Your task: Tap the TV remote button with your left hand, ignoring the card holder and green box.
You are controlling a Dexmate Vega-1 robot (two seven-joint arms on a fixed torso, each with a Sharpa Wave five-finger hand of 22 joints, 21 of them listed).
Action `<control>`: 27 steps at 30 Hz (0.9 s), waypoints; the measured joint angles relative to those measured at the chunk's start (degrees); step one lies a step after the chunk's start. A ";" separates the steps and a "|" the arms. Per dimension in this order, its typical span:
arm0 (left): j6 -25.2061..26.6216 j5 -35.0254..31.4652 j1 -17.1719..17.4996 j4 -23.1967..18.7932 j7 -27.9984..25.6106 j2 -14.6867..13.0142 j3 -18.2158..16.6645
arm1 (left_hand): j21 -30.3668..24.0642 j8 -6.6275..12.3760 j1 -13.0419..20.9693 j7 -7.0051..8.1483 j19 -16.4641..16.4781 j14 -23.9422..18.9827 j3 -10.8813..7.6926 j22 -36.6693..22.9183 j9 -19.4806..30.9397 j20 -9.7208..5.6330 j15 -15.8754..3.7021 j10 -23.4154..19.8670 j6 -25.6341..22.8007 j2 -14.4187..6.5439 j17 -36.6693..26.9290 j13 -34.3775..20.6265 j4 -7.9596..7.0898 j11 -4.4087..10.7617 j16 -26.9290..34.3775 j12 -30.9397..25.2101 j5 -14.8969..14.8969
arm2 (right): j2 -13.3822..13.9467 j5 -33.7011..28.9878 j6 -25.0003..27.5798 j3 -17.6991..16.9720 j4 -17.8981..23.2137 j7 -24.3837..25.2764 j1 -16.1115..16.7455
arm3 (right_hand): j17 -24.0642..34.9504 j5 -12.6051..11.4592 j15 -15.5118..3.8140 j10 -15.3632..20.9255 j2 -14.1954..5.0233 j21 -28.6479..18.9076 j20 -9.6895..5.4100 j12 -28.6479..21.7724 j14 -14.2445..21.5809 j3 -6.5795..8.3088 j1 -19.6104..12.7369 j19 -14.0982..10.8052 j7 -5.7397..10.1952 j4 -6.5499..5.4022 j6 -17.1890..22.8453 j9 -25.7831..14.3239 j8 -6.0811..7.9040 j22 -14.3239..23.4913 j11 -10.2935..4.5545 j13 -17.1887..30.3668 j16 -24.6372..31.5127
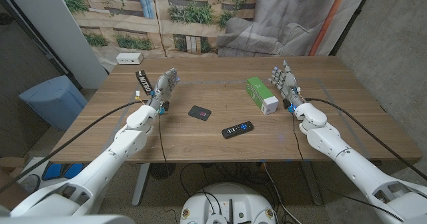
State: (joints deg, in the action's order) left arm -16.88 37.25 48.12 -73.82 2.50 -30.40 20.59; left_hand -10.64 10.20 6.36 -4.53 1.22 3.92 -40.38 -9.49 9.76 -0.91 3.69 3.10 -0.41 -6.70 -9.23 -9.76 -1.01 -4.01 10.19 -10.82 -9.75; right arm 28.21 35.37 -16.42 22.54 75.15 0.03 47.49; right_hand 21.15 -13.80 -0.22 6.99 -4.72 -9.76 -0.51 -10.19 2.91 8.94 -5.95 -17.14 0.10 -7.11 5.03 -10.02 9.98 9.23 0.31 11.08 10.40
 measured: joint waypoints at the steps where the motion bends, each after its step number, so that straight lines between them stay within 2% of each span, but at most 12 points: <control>1: 0.00 -0.01 0.00 0.00 0.10 -0.24 -0.06 | 0.00 0.00 0.06 0.00 0.00 0.00 0.00 0.00 0.00 0.00 0.00 0.00 0.00 -0.06 0.00 0.00 0.00 0.00 0.00 0.00 0.00 | -0.17 -0.39 0.08 0.23 0.04 0.32 -0.15 | 0.00 0.00 0.00 0.00 -0.05 0.00 0.00 0.00 0.00 0.00 -0.05 0.00 0.00 0.00 0.00 0.00 0.23 0.00 0.00 0.00 0.00; 6: 0.02 -0.06 0.14 -0.35 0.42 -1.20 -0.29 | 0.00 0.00 0.06 0.02 0.00 0.00 -0.22 0.00 0.00 0.00 0.00 -0.22 -0.01 -0.06 -0.13 0.00 0.23 0.22 0.00 0.00 0.00 | -0.66 -1.41 0.27 0.86 0.22 1.08 -0.53 | -0.16 0.00 0.00 -0.01 -0.05 0.00 -0.23 0.00 0.00 0.00 -0.05 0.24 0.00 0.00 0.00 0.00 0.23 0.00 0.00 0.00 0.00; 15: 1.08 -1.37 0.41 -2.09 0.62 -3.05 -0.32 | 0.00 0.44 0.05 1.57 0.31 -0.34 -0.04 0.01 -0.01 -0.31 -0.34 -0.84 -1.56 -0.05 -0.25 0.01 0.41 0.84 0.00 0.00 0.00 | -0.87 -2.03 0.67 1.37 0.43 1.55 -0.92 | -0.43 0.00 -0.21 -0.01 -0.05 0.00 -0.42 -0.23 -0.22 0.00 -0.04 0.43 0.00 0.00 -0.01 0.01 0.23 -0.01 0.00 -0.01 0.00; 21: 2.75 -2.85 1.26 -5.60 0.49 -5.75 -0.21 | 0.00 0.44 0.05 2.22 0.53 -0.24 0.12 0.01 -0.01 -0.53 -0.66 -0.98 -2.21 -0.05 -0.44 0.01 0.56 0.99 0.00 0.00 0.00 | -0.79 -2.08 0.87 1.53 0.24 0.93 -1.21 | -0.70 -0.40 -0.21 -0.01 -0.05 0.00 -0.42 -0.23 -0.22 0.00 -0.04 0.43 0.21 0.00 0.21 0.01 0.23 -0.01 0.00 -0.03 0.21; 27: 4.02 -4.81 2.41 -9.63 -0.16 -8.68 -0.14 | -0.01 0.44 0.02 3.34 1.02 -0.13 0.68 0.01 -0.01 -1.03 -1.16 -1.02 -3.34 -0.01 -0.52 0.01 0.00 1.47 -0.01 0.00 0.00 | -0.58 -2.12 0.58 1.59 -0.35 0.19 -1.38 | -0.96 -0.40 -0.43 0.19 -0.05 0.00 -0.42 -0.23 0.01 0.00 -0.04 0.43 0.41 0.00 0.40 0.02 0.23 -0.01 0.20 -0.17 0.21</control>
State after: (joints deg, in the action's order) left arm -12.86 32.43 50.52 -83.45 2.35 -39.07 20.45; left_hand -10.65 10.63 6.37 -1.18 2.25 3.79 -39.70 -9.48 9.75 -1.94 2.53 2.08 -3.75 -6.71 -9.75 -9.75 -1.01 -2.54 10.19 -10.82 -9.75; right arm 27.63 33.25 -15.85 24.14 74.81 0.21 46.11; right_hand 20.18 -14.20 -0.65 7.18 -4.77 -9.76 -0.92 -10.41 2.92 8.93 -5.99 -16.71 0.51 -7.11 5.43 -10.00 10.20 9.22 0.51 10.91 10.61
